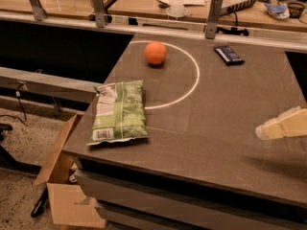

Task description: Move rxbar blueberry near orange

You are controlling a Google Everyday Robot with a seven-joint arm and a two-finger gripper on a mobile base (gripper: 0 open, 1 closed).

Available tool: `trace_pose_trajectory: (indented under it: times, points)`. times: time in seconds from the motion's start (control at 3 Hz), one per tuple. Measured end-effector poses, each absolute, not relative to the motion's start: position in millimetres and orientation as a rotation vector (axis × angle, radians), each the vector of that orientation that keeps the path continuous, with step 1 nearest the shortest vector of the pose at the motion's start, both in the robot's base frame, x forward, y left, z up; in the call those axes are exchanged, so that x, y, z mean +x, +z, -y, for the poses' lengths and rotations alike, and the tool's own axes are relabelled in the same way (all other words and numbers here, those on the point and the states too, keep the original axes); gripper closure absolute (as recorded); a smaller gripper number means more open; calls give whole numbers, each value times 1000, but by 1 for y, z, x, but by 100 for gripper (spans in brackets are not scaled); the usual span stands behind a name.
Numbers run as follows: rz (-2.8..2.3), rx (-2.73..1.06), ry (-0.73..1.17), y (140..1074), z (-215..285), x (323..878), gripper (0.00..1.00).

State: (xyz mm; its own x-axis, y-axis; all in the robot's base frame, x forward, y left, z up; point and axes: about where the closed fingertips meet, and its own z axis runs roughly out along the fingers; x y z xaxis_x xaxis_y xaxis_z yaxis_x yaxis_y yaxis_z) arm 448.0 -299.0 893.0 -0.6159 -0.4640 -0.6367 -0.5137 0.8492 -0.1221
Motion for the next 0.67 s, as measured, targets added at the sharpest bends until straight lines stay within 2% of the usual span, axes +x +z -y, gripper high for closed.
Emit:
trace_pose_trajectory:
  times: [0.67]
  points:
    - [-2145,-598,-20,897,312,498,0]
